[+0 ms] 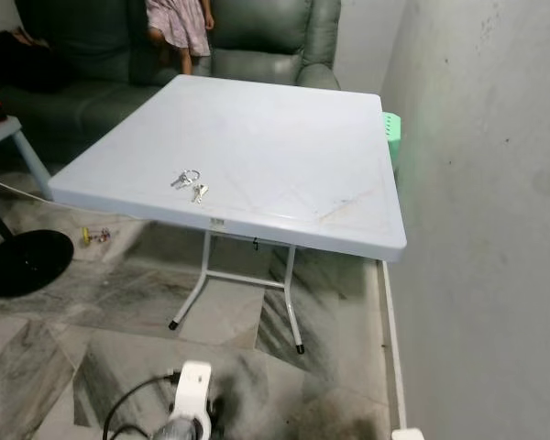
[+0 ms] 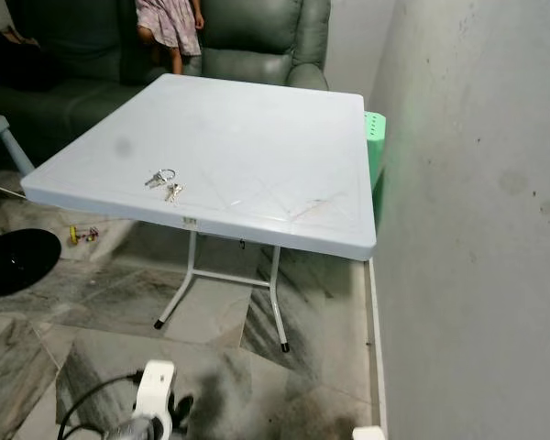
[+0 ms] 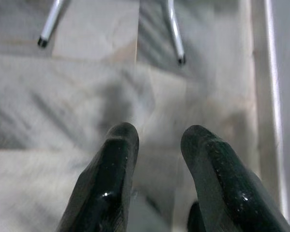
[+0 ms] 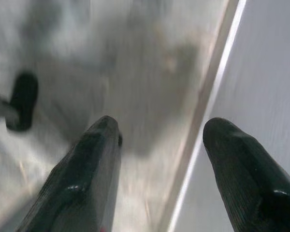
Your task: Hang keys on a hook
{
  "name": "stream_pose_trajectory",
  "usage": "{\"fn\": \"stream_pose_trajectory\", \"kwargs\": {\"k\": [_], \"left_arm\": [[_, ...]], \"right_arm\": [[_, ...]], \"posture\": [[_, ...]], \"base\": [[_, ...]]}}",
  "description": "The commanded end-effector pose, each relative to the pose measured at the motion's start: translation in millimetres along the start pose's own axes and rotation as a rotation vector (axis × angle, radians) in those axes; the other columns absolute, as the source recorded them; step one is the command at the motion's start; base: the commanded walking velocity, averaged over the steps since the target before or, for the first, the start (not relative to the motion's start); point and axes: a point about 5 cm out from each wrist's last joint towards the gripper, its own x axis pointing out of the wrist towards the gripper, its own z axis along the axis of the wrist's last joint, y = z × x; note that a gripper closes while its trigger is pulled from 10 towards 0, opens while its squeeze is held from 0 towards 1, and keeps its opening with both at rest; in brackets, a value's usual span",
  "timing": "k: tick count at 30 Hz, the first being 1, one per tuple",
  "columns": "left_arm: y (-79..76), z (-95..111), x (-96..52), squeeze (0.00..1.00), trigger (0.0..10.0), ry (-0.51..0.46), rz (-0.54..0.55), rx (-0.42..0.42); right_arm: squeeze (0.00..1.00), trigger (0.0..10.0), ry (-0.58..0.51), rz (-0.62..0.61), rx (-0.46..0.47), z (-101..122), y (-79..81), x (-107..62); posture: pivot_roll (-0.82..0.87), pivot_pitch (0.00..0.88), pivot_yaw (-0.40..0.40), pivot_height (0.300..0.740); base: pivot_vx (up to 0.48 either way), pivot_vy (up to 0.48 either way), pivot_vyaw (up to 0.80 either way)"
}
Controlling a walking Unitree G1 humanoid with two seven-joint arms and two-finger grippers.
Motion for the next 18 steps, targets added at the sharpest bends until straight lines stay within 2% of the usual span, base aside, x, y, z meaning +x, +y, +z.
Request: {"fn": "stream_pose_trajectory", "kwargs": {"k": [1, 3, 4, 5, 8, 9, 11, 12, 13, 14, 15, 16, 17, 18], "left_arm": [[0.8, 20.2, 3.5, 0.00, 10.0, -0.079, -0.005, -0.009], [-2.6, 50.2, 7.8, 0.00, 10.0, -0.186, -0.031, -0.015], [-4.2, 63.0, 9.0, 0.00, 10.0, -0.230, -0.040, -0.017], [-4.2, 63.0, 9.0, 0.00, 10.0, -0.230, -0.040, -0.017], [-12.5, 103.1, 10.6, 0.00, 10.0, -0.354, -0.095, 0.006], [-12.5, 103.1, 10.6, 0.00, 10.0, -0.354, -0.095, 0.006], [-16.5, 121.9, 10.2, 0.00, 10.0, -0.406, -0.123, 0.015], [-18.9, 136.4, 9.3, 0.00, 10.0, -0.442, -0.136, 0.032], [-18.9, 136.4, 9.3, 0.00, 10.0, -0.442, -0.136, 0.032], [-17.8, 143.0, 7.9, 0.00, 10.0, -0.468, -0.141, 0.030], [-10.2, 151.5, 3.8, 0.00, 10.0, -0.524, -0.142, 0.005], [-4.2, 154.2, 0.8, 0.00, 10.0, -0.559, -0.143, -0.017], [-4.2, 154.2, 0.8, 0.00, 10.0, -0.559, -0.143, -0.017], [3.5, 154.7, -3.6, 0.00, 10.0, -0.597, -0.124, -0.002]], "right_arm": [[0.00, 10.0, -0.086, -0.002, 0.002, 21.9, -3.8, 2.5], [0.00, 10.0, -0.217, 0.013, 0.032, 51.6, -7.0, 3.6], [1.00, 10.0, -0.282, 0.023, 0.052, 65.4, -8.2, 3.2], [1.00, 10.0, -0.282, 0.023, 0.052, 65.4, -8.2, 3.2], [1.00, 10.0, -0.454, 0.047, 0.054, 103.6, -5.8, 0.0], [1.00, 10.0, -0.454, 0.047, 0.054, 103.6, -5.8, 0.0], [1.00, 10.0, -0.526, 0.061, 0.044, 121.5, -2.7, -2.2], [1.00, 10.0, -0.593, 0.068, 0.036, 140.3, -0.2, -5.1], [1.00, 10.0, -0.593, 0.068, 0.036, 140.3, -0.2, -5.1], [1.00, 10.0, -0.632, 0.068, 0.037, 149.9, 0.6, -7.2], [1.00, 10.0, -0.702, 0.080, 0.041, 162.6, 1.6, -12.0], [1.00, 10.0, -0.742, 0.089, 0.035, 167.4, 2.2, -15.1], [1.00, 10.0, -0.742, 0.089, 0.035, 167.4, 2.2, -15.1], [1.00, 10.0, -0.793, 0.093, 0.037, 170.9, 1.6, -19.7]], "posture": [[0.15, 0.000, -0.078, 0.736], [0.15, 0.000, -0.077, 0.736], [0.15, 0.000, -0.077, 0.736], [0.15, 0.000, -0.077, 0.736], [0.13, 0.000, -0.073, 0.736], [0.13, 0.000, -0.073, 0.736], [0.13, 0.000, -0.069, 0.736], [0.13, 0.000, -0.067, 0.736], [0.13, 0.000, -0.067, 0.736], [0.13, 0.000, -0.067, 0.736], [0.12, 0.000, -0.063, 0.736], [0.11, 0.000, -0.063, 0.736], [0.11, 0.000, -0.063, 0.736], [0.11, 0.000, -0.065, 0.736]], "base": [[0.000, 0.000, 0.00], [0.000, 0.000, 0.00], [0.000, 0.000, 0.00], [0.000, 0.000, 0.00], [0.000, 0.000, 0.00], [0.000, 0.000, 0.00], [0.000, 0.000, 0.00], [0.000, 0.000, 0.00], [0.000, 0.000, 0.00], [0.000, 0.000, 0.00], [0.000, 0.000, 0.00], [0.000, 0.000, 0.00], [0.000, 0.000, 0.00], [0.000, 0.000, 0.00]]}}
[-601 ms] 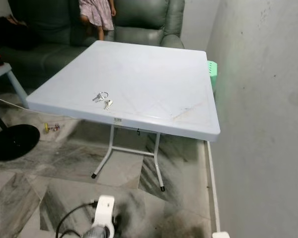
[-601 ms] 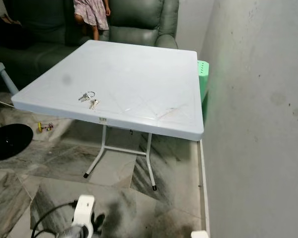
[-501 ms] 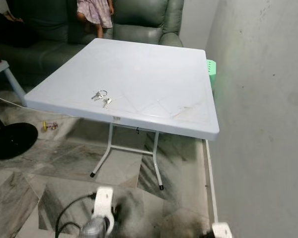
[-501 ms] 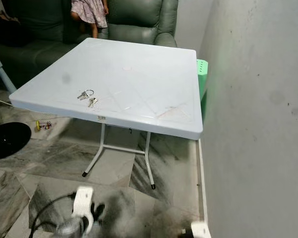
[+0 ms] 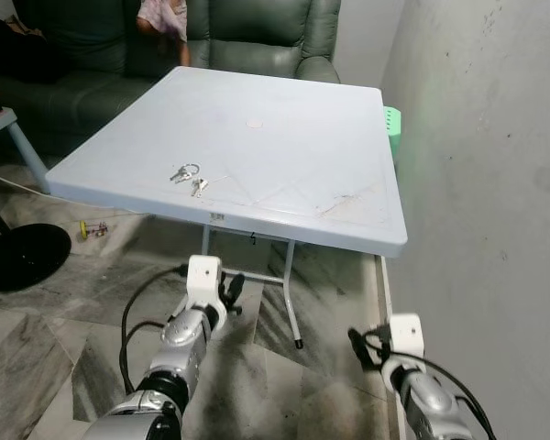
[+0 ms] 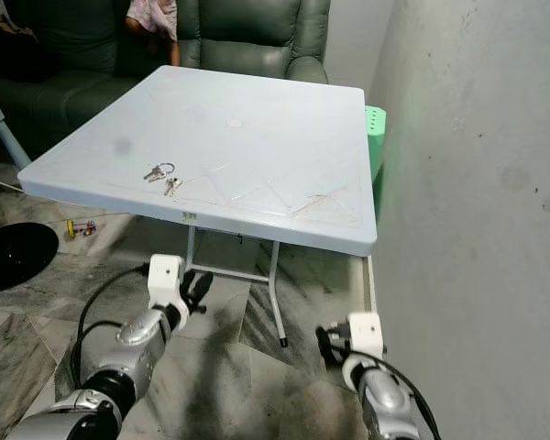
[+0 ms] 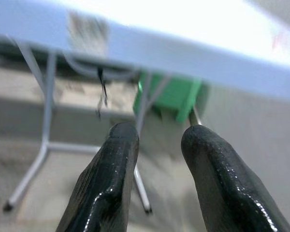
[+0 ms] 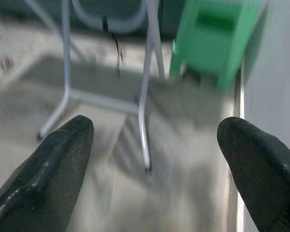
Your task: Hang keys on a hook
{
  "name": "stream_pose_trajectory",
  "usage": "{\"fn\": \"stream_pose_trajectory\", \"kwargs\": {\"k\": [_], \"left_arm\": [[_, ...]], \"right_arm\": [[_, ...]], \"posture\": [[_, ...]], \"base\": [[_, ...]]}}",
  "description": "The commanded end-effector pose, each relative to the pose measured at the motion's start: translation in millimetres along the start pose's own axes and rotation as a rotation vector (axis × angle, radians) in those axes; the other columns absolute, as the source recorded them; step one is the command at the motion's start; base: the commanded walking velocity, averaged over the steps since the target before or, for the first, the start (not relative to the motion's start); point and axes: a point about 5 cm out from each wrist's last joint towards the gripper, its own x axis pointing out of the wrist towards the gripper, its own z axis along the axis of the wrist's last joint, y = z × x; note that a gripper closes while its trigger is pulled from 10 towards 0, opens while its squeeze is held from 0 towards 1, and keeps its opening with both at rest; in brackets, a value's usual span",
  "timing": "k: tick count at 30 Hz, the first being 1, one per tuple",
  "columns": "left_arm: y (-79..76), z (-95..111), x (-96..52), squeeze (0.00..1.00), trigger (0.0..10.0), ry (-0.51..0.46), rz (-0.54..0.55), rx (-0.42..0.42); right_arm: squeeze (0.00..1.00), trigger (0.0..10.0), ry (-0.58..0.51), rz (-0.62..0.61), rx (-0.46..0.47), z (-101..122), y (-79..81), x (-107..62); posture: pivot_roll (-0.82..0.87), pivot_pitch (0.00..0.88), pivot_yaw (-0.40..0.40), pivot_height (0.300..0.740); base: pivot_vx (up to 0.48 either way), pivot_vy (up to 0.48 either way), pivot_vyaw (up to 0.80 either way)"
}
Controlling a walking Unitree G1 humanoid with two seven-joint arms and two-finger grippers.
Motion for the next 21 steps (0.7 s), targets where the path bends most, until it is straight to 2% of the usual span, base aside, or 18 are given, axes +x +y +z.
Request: {"fn": "stream_pose_trajectory", "kwargs": {"k": [1, 3, 7, 9, 12, 17, 20, 21], "left_arm": [[12.2, 4.7, -5.7, 0.00, 10.0, -0.048, 0.026, 0.006], [18.8, 6.7, -13.8, 0.00, 10.0, -0.094, 0.024, 0.010], [18.0, 10.8, -18.7, 0.00, 10.0, -0.139, 0.031, 0.008], [9.4, 20.9, -26.5, 0.00, 10.0, -0.211, 0.030, -0.014], [1.2, 27.3, -34.5, 0.00, 10.0, -0.250, 0.031, -0.057], [-3.5, 29.9, -44.2, 0.00, 10.0, -0.269, 0.026, -0.093], [-4.7, 27.4, -49.7, 0.00, 10.0, -0.235, 0.020, -0.099], [-3.4, 26.0, -50.6, 0.00, 10.0, -0.223, 0.028, -0.091]], "right_arm": [[1.00, 10.0, -0.069, -0.001, 0.004, 9.3, -2.4, -0.3], [1.00, 10.0, -0.164, 0.003, -0.012, 19.7, -1.3, -4.4], [1.00, 10.0, -0.240, 0.027, 0.003, 29.5, 4.5, -8.1], [1.00, 10.0, -0.345, 0.048, 0.029, 49.0, 15.2, -14.8], [1.00, 10.0, -0.414, 0.081, 0.034, 64.9, 26.0, -22.4], [1.00, 10.0, -0.443, 0.113, 0.021, 73.1, 32.3, -31.1], [1.00, 10.0, -0.411, 0.118, 0.008, 73.6, 33.9, -34.6], [0.00, 10.0, -0.398, 0.115, 0.014, 72.9, 33.1, -34.4]], "posture": [[0.11, 0.000, -0.065, 0.736], [0.12, 0.000, -0.066, 0.736], [0.12, 0.000, -0.068, 0.736], [0.12, 0.000, -0.071, 0.736], [0.13, 0.000, -0.070, 0.736], [0.12, 0.000, -0.070, 0.736], [0.13, 0.000, -0.069, 0.736], [0.13, 0.000, -0.068, 0.736]], "base": [[0.000, 0.000, 0.00], [0.000, 0.000, 0.00], [0.000, 0.000, 0.00], [0.000, 0.000, 0.00], [0.000, 0.000, 0.00], [0.000, 0.000, 0.00], [0.000, 0.000, 0.00], [0.000, 0.000, 0.00]]}}
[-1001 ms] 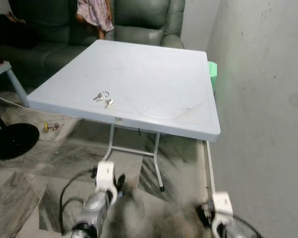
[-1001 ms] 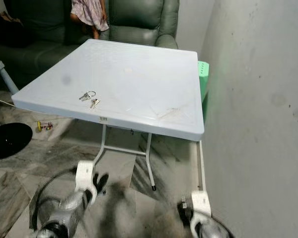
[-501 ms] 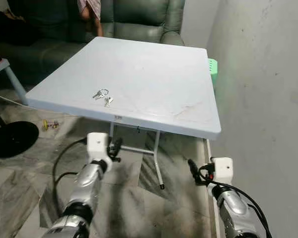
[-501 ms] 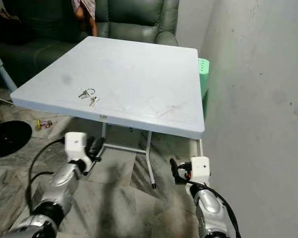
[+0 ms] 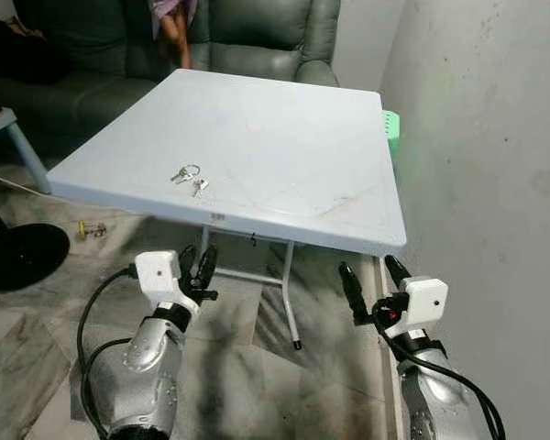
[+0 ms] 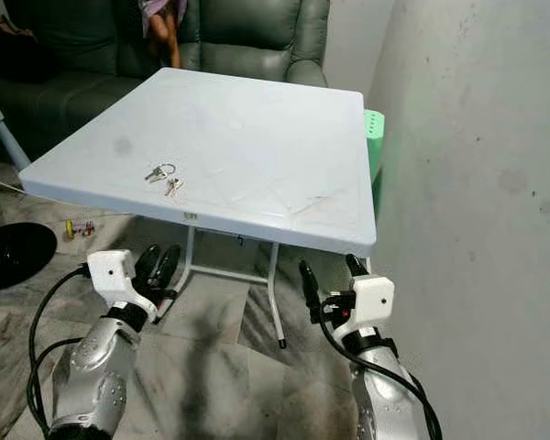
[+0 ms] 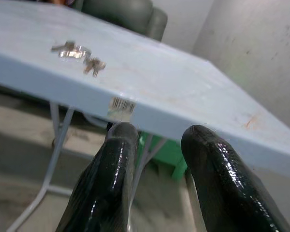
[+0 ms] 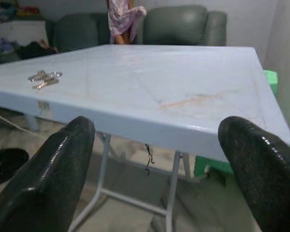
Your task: Hang keys on a hook
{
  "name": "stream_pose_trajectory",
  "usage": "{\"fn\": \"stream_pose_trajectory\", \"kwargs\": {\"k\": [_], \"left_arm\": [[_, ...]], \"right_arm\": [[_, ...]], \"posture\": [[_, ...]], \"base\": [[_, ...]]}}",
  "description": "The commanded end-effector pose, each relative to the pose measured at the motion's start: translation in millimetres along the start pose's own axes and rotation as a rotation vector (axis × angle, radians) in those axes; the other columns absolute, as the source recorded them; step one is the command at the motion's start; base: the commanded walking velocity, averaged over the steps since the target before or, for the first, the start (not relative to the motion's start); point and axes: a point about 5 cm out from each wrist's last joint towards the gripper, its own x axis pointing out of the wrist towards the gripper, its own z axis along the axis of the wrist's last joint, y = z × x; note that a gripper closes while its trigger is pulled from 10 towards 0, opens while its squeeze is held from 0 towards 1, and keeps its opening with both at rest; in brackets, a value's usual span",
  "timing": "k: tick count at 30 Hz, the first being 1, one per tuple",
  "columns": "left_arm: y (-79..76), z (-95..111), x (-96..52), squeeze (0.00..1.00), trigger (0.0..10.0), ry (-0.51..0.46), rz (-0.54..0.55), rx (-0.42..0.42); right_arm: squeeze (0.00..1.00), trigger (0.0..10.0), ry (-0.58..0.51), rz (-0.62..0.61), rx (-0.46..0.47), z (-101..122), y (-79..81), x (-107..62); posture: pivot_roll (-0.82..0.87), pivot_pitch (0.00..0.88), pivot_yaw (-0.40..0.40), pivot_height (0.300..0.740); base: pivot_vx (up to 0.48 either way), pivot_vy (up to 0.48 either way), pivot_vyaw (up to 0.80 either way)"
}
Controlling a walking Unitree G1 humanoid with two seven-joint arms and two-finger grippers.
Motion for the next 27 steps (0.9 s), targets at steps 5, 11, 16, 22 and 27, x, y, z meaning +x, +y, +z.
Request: {"fn": "stream_pose_trajectory", "kwargs": {"k": [5, 11, 16, 22, 27], "left_arm": [[-4.9, 5.5, -2.0, 0.00, 10.0, 0.008, -0.012, -0.014], [-4.7, 5.9, 0.0, 0.00, 10.0, 0.039, 0.013, -0.047], [-3.3, 7.4, 0.7, 0.00, 10.0, 0.043, 0.026, -0.067], [-3.2, 8.3, 1.4, 0.00, 10.0, 0.055, 0.024, -0.064], [-2.6, 7.9, 2.3, 0.00, 10.0, 0.062, 0.029, -0.069]], "right_arm": [[0.00, 10.0, 0.018, -0.010, 0.004, 7.2, -2.4, 2.9], [0.00, 10.0, 0.026, -0.002, 0.004, 12.1, -2.7, 5.0], [0.00, 10.0, 0.034, 0.002, 0.001, 13.1, -3.7, 4.7], [0.00, 10.0, 0.045, 0.009, -0.003, 13.6, -5.7, 3.9], [0.00, 10.0, 0.048, 0.012, -0.006, 13.9, -7.0, 4.5]], "posture": [[0.13, 0.000, -0.068, 0.736], [0.13, 0.000, -0.073, 0.736], [0.14, 0.000, -0.074, 0.736], [0.14, 0.000, -0.078, 0.736], [0.14, 0.000, -0.079, 0.736]], "base": [[0.000, 0.000, 0.00], [0.000, 0.000, 0.00], [0.000, 0.117, 0.00], [0.000, 0.364, 0.00], [0.000, 0.380, 0.00]]}}
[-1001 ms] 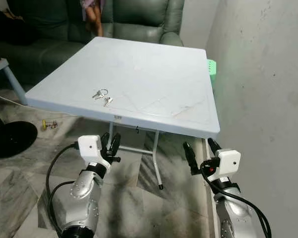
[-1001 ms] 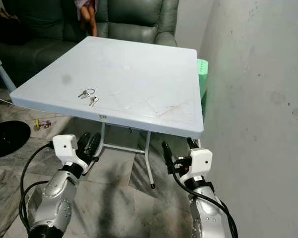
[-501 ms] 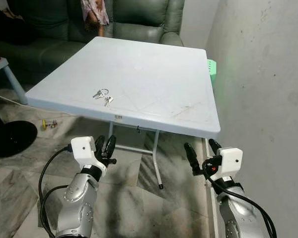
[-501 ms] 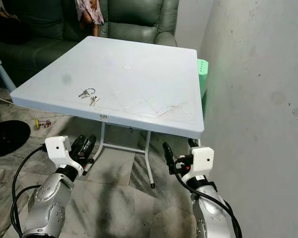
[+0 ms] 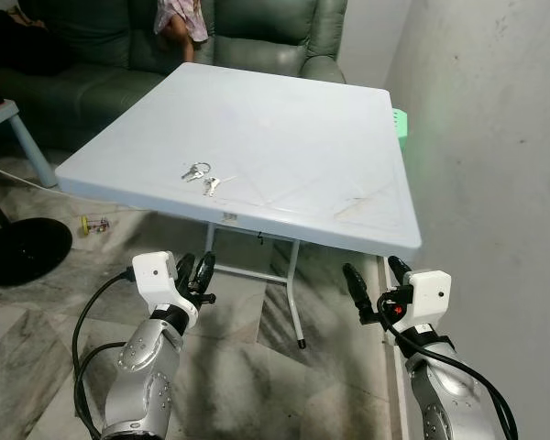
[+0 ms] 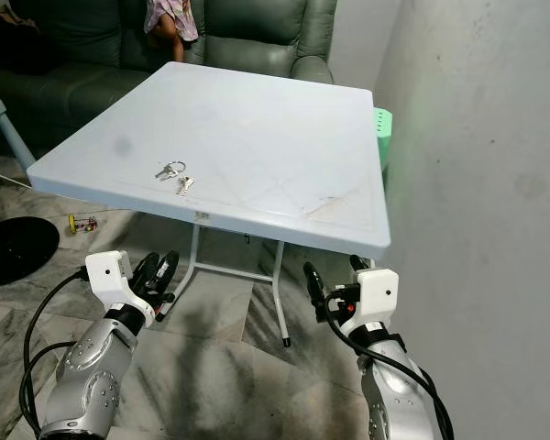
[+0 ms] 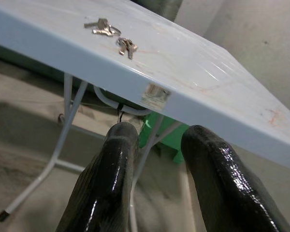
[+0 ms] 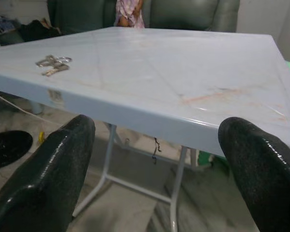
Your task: Hang keys on a hook
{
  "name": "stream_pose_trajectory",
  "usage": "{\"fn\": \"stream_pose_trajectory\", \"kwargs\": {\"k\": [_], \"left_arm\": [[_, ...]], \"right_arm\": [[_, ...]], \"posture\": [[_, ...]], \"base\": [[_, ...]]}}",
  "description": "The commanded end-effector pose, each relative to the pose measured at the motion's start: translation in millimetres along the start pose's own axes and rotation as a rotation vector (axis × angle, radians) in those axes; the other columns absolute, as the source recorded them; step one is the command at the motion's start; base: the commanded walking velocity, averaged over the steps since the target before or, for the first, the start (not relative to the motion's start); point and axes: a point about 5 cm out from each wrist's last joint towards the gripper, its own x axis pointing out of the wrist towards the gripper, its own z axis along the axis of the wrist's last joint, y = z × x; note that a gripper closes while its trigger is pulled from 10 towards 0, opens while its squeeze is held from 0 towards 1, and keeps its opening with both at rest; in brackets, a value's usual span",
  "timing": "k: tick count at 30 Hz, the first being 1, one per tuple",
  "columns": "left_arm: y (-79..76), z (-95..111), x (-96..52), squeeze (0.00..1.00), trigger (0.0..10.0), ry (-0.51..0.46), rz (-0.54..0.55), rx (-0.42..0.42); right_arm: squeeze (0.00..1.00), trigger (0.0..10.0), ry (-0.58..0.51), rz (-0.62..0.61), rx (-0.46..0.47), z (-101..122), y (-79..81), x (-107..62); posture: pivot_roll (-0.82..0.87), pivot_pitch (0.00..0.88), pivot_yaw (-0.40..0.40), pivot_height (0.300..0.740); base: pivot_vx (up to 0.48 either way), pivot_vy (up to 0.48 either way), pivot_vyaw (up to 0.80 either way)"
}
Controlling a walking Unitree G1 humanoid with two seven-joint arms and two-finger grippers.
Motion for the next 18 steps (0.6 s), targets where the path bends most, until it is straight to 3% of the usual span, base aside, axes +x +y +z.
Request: {"fn": "stream_pose_trajectory", "kwargs": {"k": [1, 18], "left_arm": [[-5.6, 2.3, 3.2, 0.00, 10.0, -0.005, -0.008, -0.011], [-5.6, 2.1, 2.9, 0.00, 10.0, -0.001, 0.012, -0.025]], "right_arm": [[0.00, 10.0, -0.007, -0.007, 0.000, 3.7, -4.8, -2.0], [0.00, 10.0, -0.002, 0.000, 0.003, 4.8, -4.5, -0.5]], "posture": [[0.14, 0.000, -0.079, 0.736], [0.15, 0.000, -0.085, 0.736]], "base": [[0.000, 0.382, 0.00], [0.000, 0.382, 0.00]]}}
